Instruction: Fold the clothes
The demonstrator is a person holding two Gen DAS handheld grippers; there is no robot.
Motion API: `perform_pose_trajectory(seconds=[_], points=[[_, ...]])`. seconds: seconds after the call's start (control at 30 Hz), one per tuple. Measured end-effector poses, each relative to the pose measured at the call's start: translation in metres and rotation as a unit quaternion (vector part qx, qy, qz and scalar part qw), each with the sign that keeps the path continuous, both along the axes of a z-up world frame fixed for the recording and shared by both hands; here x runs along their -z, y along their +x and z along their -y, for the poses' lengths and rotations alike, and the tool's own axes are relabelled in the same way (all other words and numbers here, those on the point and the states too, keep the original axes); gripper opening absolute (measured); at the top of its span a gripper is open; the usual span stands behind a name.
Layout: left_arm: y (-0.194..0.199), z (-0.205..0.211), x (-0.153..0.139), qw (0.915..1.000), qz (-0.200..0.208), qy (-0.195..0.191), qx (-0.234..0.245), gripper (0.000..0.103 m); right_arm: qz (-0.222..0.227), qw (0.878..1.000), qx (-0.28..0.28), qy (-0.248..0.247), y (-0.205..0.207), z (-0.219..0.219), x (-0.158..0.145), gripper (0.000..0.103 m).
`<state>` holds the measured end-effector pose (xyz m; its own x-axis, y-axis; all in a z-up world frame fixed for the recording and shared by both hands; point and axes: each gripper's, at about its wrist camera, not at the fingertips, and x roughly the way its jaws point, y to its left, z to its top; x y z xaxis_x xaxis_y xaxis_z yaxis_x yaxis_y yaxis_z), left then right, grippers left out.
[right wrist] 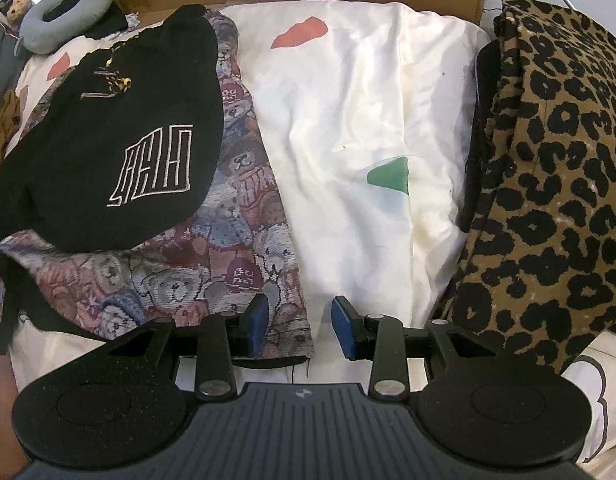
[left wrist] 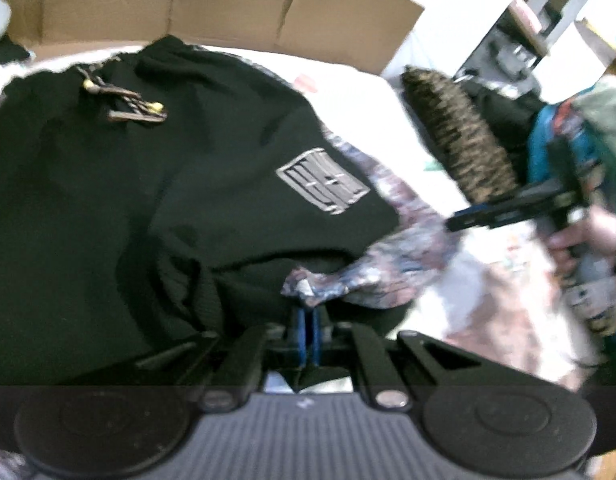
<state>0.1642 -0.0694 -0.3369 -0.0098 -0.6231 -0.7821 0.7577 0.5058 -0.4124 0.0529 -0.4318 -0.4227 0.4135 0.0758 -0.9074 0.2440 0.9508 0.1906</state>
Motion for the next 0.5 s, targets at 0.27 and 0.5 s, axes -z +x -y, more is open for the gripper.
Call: perform_pose_trajectory(seconds=[0.27, 0.5], points=[[0.003, -0.002, -0.005, 0.9953, -0.063, -0.044, 0.059, 0.004, -0.006, 1.0, -0.002, 0.001, -0.002, 0.0, 0.004, 0.042], [0.02, -0.01, 0.006, 0.997, -0.066, -0.036, 0.015, 0.004, -0.006, 1.0, -0.006, -0.006, 0.0, 0.0, 0.002, 0.042]])
